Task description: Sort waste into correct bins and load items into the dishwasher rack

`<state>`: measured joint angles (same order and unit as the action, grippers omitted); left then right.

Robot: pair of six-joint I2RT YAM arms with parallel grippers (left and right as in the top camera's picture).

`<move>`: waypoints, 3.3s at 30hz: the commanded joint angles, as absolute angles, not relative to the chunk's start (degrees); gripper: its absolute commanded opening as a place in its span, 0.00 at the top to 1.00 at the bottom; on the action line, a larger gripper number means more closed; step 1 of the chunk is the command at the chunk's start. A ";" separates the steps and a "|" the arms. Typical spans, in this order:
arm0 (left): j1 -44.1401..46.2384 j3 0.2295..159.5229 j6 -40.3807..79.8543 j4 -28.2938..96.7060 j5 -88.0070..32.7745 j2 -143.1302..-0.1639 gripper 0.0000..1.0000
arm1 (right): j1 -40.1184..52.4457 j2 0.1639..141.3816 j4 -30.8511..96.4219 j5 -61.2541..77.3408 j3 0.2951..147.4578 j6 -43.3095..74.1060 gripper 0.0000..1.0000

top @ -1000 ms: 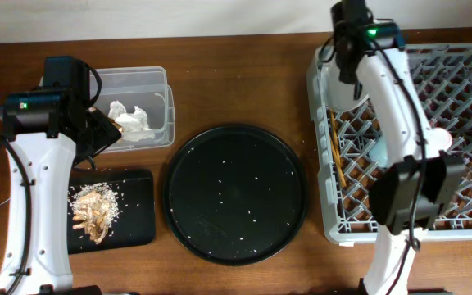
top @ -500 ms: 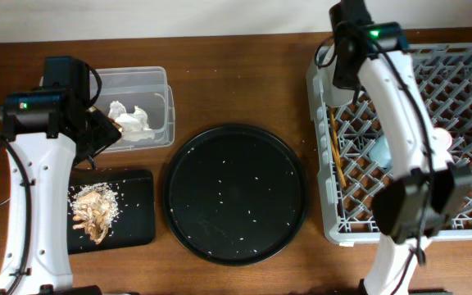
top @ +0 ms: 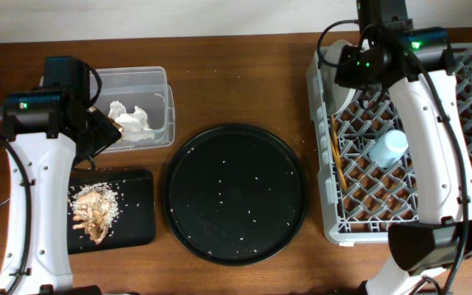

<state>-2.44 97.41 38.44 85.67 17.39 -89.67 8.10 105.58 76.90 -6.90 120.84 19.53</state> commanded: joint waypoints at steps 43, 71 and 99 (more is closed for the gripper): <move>-2.68 97.71 38.13 85.62 17.82 -89.38 0.00 | 11.99 67.57 89.30 14.79 78.52 16.99 0.02; -2.68 97.71 38.13 85.62 17.82 -89.38 0.01 | 0.86 1.04 13.30 11.57 11.62 16.82 0.02; -2.79 97.71 38.13 85.60 17.80 -89.38 0.00 | -4.69 0.19 4.10 6.70 0.32 0.67 0.02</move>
